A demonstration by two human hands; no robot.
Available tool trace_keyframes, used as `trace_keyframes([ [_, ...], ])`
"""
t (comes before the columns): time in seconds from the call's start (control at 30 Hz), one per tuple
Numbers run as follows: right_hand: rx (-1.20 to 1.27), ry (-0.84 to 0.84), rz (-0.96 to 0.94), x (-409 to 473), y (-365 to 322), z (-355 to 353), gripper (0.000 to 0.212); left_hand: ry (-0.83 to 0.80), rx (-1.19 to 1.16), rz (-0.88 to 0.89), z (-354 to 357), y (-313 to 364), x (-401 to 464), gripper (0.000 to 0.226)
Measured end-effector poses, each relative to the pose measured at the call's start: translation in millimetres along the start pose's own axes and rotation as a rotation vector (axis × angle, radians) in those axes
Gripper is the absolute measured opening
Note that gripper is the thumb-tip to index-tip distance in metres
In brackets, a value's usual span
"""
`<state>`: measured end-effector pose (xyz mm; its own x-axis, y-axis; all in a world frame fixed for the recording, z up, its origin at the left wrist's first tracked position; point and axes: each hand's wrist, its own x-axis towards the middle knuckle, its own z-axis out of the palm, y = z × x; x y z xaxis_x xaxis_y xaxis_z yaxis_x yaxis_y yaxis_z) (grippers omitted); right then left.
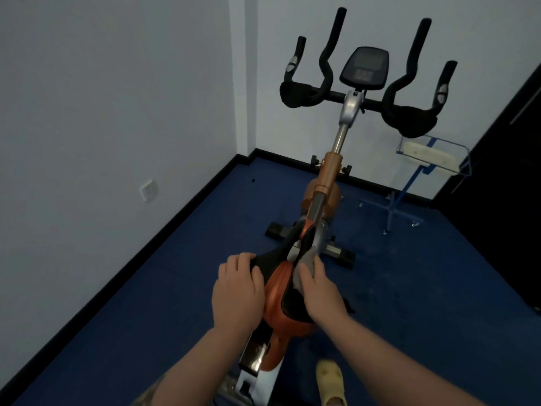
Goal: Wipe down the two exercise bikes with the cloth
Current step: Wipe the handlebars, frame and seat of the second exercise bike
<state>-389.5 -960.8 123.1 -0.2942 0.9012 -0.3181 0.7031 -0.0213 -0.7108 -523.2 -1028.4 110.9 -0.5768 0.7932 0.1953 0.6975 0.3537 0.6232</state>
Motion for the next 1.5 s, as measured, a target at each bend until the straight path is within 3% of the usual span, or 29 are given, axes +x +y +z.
trace_keyframes([
  [0.07,0.005,-0.033,0.064,4,-1,-6,0.061,-0.002,-0.054,-0.022,1,-1,-1,0.027],
  [0.3,0.088,0.087,-0.043,-66,7,29,0.074,-0.024,-0.089,-0.011,4,-7,2,0.028],
  [0.43,0.148,0.147,-0.026,-53,2,21,0.065,-0.006,-0.096,-0.002,5,-6,2,0.029],
  [0.57,0.135,0.044,0.019,-59,2,19,0.072,-0.004,-0.123,-0.023,6,-6,-1,0.029],
  [0.7,-0.077,-0.013,0.050,-65,-5,26,0.090,-0.014,-0.116,-0.021,4,-5,-2,0.030],
  [0.93,-0.486,0.009,-0.173,-35,-23,6,0.066,-0.070,0.024,-0.014,-2,1,10,0.017],
  [1.13,-0.508,-0.119,-0.210,-47,-9,11,0.060,-0.151,0.041,-0.023,-3,1,23,0.013],
  [1.33,-0.404,-0.029,-0.126,-7,-33,3,0.055,-0.164,-0.065,-0.044,0,-4,22,0.020],
  [1.5,-0.567,-0.041,-0.224,-38,-12,17,0.062,-0.161,-0.082,-0.069,2,-8,21,0.017],
])
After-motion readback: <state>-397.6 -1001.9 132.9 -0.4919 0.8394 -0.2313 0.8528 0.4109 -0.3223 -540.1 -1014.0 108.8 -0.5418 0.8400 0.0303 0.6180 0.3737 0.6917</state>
